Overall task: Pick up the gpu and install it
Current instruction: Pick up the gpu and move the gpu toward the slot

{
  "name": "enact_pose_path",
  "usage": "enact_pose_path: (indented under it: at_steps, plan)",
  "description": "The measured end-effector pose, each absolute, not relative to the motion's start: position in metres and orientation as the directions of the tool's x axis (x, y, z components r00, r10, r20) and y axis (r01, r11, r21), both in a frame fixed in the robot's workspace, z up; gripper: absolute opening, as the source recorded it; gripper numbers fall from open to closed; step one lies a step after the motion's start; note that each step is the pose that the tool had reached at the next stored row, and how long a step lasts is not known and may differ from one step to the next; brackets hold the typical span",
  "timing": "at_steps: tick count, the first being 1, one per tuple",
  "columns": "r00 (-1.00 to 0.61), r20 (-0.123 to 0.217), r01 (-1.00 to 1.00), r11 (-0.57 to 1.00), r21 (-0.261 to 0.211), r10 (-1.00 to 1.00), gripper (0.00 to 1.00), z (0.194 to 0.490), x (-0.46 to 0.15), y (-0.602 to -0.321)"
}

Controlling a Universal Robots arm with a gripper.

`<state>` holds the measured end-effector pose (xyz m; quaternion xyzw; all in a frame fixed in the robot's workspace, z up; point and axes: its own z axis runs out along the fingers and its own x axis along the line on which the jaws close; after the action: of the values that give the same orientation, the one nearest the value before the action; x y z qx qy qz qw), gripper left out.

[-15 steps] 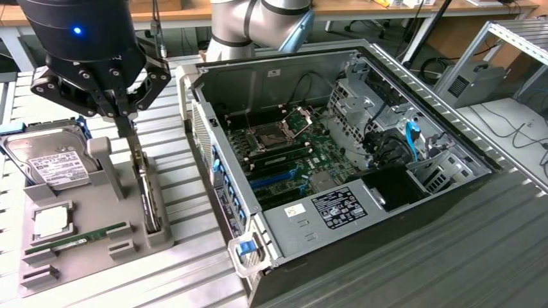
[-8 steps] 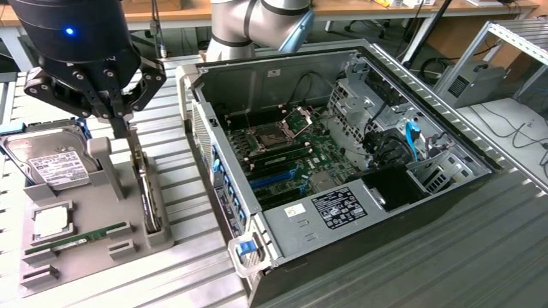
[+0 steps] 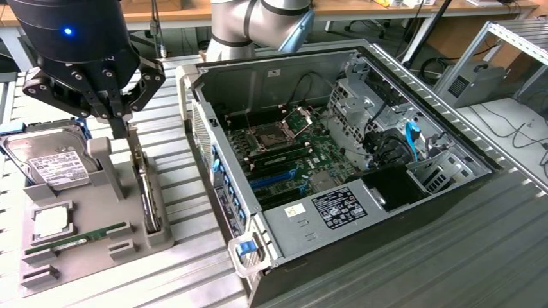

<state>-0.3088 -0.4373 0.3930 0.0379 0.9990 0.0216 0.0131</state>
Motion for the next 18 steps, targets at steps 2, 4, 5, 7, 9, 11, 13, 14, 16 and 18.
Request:
enact_pose_path:
  at_steps: [2,4,5,7,9,11,13,14,16,18]
  plan:
    - [-0.997,-0.025,0.075,0.996,0.044,0.076,0.11,0.3930,-0.3088,-0.4373]
    - [-0.997,-0.024,0.075,0.996,0.044,0.076,0.11,0.3930,-0.3088,-0.4373]
    - [-0.997,-0.024,0.075,0.996,0.044,0.076,0.11,0.3930,-0.3088,-0.4373]
    - [-0.997,-0.024,0.075,0.996,0.044,0.076,0.11,0.3930,-0.3088,-0.4373]
    - [-0.997,-0.024,0.075,0.996,0.044,0.076,0.17,0.3930,-0.3088,-0.4373]
    - [-0.997,-0.024,0.075,0.996,0.044,0.076,0.24,0.3930,-0.3088,-0.4373]
    - [-0.997,-0.024,0.075,0.996,0.044,0.076,0.42,0.3930,-0.3088,-0.4373]
    - [-0.997,-0.024,0.075,0.996,0.044,0.076,0.42,0.3930,-0.3088,-0.4373]
    - [-0.997,-0.024,0.075,0.996,0.044,0.076,0.48,0.3930,-0.3088,-0.4373]
    - [-0.997,-0.024,0.075,0.996,0.044,0.076,0.54,0.3930,-0.3088,-0.4373]
